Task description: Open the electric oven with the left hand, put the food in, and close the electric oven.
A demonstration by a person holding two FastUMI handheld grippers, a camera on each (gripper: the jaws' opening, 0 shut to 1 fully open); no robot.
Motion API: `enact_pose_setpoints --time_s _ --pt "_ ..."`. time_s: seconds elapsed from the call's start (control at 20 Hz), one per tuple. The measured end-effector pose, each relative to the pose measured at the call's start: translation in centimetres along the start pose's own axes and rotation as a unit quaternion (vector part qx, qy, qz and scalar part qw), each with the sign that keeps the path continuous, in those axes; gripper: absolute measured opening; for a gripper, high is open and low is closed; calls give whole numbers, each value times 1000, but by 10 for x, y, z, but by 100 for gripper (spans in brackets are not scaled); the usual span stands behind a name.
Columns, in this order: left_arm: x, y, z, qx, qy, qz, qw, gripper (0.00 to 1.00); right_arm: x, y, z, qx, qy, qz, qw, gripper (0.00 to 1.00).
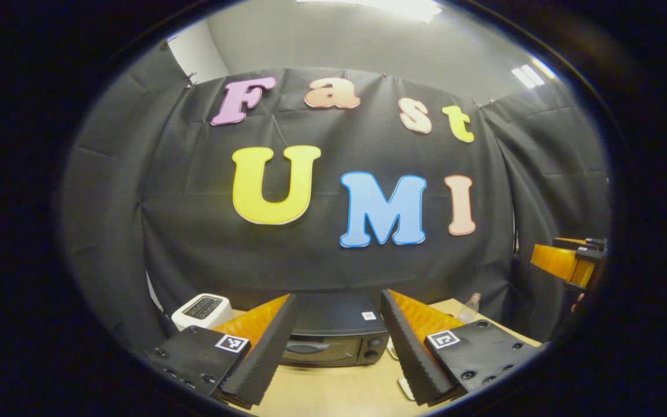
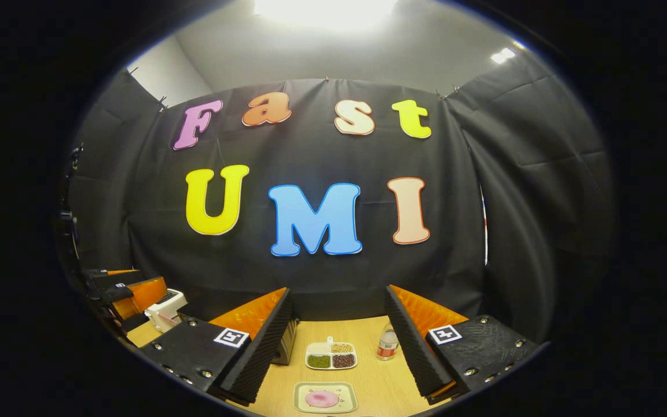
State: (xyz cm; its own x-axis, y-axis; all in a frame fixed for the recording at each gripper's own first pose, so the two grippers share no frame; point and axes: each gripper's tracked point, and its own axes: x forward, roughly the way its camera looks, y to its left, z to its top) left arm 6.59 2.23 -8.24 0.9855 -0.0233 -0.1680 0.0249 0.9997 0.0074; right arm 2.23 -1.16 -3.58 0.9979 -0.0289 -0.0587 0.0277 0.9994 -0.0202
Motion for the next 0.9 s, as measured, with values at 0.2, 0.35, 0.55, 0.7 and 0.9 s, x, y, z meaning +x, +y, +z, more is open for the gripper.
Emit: enact_pose_setpoints --time_s 0.2,0.35,0.55,0.7,0.9 --pt "41 11 -45 6 50 -9 999 100 9 -1 -10 -3 15 -6 1000 97" --pt "75 25 -79 -2 81 -6 997 96 14 -3 -19 -5 31 -15 999 97" --pt "120 48 -128 -4 127 3 992 97 17 -8 -28 -12 46 -29 998 97" --pt "144 60 -165 -11 162 9 987 96 18 -14 -34 -15 56 -44 997 97" --pt "167 71 -196 -14 187 17 982 100 16 -23 -39 -18 64 -62 996 97"
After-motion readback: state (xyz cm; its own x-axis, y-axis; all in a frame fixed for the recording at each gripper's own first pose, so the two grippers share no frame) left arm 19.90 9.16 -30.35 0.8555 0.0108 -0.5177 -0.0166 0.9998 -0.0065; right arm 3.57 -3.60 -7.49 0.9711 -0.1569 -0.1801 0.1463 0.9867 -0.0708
